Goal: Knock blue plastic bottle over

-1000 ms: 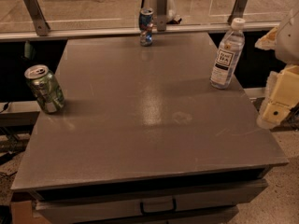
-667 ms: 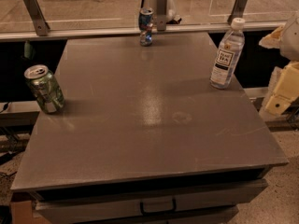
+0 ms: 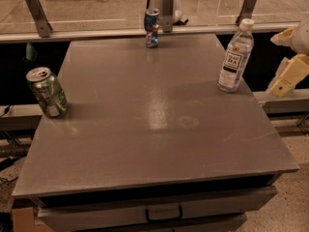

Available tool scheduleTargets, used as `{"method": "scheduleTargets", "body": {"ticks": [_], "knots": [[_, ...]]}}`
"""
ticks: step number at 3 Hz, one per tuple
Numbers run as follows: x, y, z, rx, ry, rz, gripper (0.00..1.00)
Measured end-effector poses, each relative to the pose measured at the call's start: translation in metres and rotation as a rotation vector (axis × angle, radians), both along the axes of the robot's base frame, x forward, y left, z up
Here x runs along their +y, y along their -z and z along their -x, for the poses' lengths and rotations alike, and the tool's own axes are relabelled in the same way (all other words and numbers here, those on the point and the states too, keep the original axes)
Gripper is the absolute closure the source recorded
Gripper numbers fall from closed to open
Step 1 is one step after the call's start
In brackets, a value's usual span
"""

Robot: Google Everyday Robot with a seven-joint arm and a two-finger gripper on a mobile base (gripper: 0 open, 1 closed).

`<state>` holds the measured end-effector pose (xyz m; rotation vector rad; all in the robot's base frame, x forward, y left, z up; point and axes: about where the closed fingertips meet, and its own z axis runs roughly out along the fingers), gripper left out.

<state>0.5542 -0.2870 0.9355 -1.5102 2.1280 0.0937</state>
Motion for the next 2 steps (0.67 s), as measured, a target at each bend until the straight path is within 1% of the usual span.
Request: {"method": "scheduleTargets", "body": {"ticks": [1,2], "knots": [[0.001,0.022,-0.032,-0.012,-0.011,-0.123,0.00],[0.013,0.035,-0.048,-0.019,-0.032,-0.255,0.00]]}}
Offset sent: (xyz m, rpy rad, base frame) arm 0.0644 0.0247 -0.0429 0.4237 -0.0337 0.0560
